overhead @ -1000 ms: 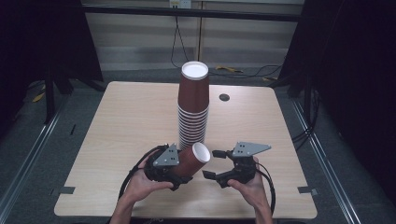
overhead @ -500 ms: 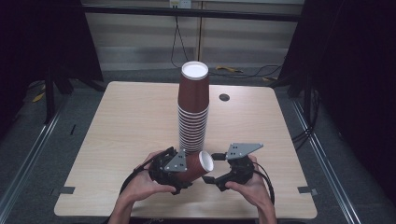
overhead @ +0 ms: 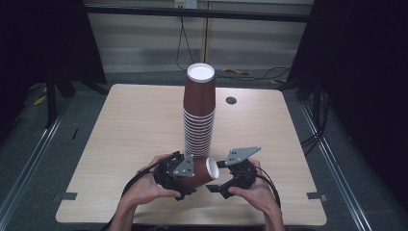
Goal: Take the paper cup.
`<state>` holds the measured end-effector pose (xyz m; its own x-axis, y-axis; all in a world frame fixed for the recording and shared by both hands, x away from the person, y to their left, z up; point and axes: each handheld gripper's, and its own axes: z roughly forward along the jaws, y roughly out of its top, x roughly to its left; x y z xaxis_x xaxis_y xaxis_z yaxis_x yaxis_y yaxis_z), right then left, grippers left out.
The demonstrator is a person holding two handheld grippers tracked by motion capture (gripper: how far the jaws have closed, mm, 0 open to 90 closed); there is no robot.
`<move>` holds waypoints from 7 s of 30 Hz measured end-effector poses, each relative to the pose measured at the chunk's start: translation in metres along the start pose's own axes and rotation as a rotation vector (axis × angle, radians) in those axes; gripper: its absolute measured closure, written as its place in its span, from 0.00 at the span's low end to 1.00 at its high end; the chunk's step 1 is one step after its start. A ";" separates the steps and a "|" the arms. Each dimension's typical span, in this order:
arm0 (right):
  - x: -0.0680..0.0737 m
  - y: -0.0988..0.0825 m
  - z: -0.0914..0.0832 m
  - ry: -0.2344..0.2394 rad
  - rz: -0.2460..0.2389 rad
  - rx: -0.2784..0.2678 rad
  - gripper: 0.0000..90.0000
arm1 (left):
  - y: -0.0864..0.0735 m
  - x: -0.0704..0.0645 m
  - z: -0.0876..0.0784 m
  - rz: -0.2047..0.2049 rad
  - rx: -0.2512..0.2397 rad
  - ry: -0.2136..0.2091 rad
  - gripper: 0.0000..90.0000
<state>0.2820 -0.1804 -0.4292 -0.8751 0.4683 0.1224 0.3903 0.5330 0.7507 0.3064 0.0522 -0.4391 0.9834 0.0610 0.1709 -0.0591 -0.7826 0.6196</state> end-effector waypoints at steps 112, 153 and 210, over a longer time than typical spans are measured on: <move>-0.014 0.002 0.005 0.115 -0.020 0.017 0.25 | -0.030 0.016 -0.030 -0.118 -0.468 -0.035 0.17; -0.017 -0.029 0.002 0.118 0.046 -0.326 0.25 | -0.056 0.006 -0.028 -0.255 -0.634 0.013 0.17; -0.007 -0.022 0.012 0.225 -0.038 -0.324 0.25 | -0.039 0.010 -0.008 -0.180 -0.618 -0.138 0.03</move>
<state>0.2832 -0.1870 -0.4548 -0.9420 0.2673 0.2030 0.2776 0.2805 0.9188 0.3166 0.0883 -0.4548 0.9977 0.0457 -0.0504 0.0608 -0.2650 0.9623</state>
